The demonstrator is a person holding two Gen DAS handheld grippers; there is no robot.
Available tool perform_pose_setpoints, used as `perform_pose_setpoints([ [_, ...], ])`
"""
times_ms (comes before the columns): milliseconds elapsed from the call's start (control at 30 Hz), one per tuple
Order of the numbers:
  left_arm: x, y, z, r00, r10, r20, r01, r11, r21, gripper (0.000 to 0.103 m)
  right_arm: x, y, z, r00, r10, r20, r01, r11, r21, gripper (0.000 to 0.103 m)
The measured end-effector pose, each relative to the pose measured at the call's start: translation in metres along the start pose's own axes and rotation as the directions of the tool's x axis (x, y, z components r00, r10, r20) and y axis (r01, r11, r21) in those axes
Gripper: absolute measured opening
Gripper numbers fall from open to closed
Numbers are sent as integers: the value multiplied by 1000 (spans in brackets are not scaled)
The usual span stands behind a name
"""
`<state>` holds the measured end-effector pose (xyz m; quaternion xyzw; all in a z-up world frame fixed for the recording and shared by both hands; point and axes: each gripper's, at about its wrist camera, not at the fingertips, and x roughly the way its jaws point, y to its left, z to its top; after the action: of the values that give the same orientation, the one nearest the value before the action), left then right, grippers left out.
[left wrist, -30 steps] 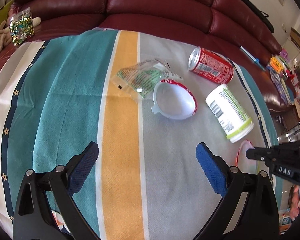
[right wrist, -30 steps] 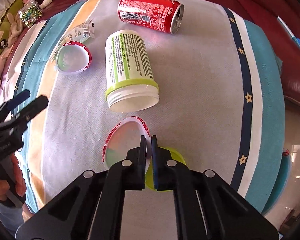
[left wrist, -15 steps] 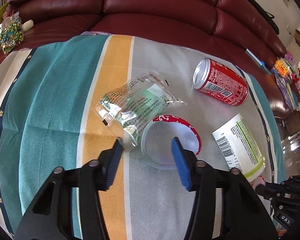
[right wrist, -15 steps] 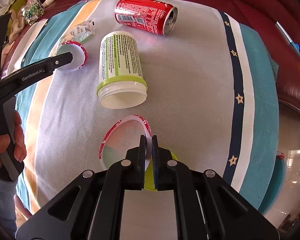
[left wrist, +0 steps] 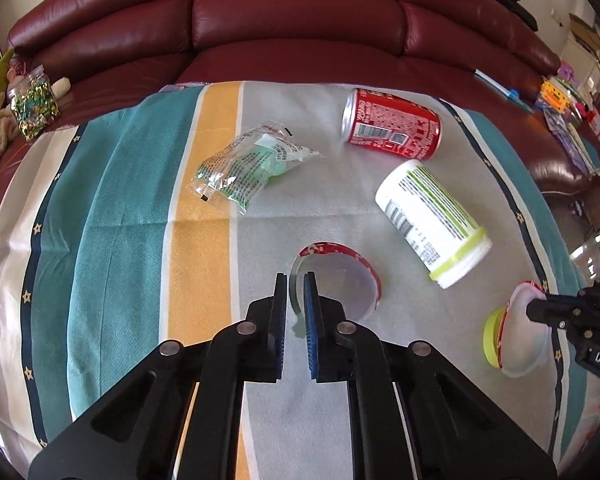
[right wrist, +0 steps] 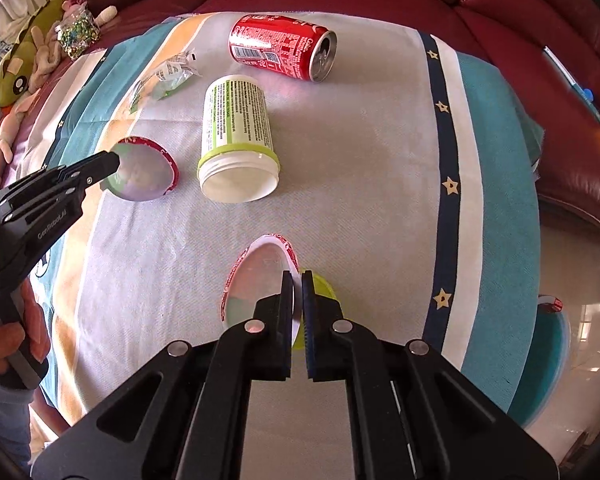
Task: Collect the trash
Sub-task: 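Grasp a white cup rim with the right tool while the left tool grasps another white cup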
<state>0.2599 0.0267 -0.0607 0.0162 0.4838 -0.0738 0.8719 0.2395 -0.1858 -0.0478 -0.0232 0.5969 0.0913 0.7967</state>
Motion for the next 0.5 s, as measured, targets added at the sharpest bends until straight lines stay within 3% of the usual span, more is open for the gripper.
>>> perform_pose_setpoints([
  [133,-19,-13,-12,1000,14,7,-14,999,29,9,-16,-14,-14,1000,6,27,-7,1000,22,5],
  [333,-46,-40,-36,999,-54,-4,54,996,77,9,-34,-44,-42,998,18,54,-22,997,74,4],
  [500,-60,-67,-56,998,-60,-12,61,989,134,9,-40,-69,-67,997,28,68,-36,992,120,5],
])
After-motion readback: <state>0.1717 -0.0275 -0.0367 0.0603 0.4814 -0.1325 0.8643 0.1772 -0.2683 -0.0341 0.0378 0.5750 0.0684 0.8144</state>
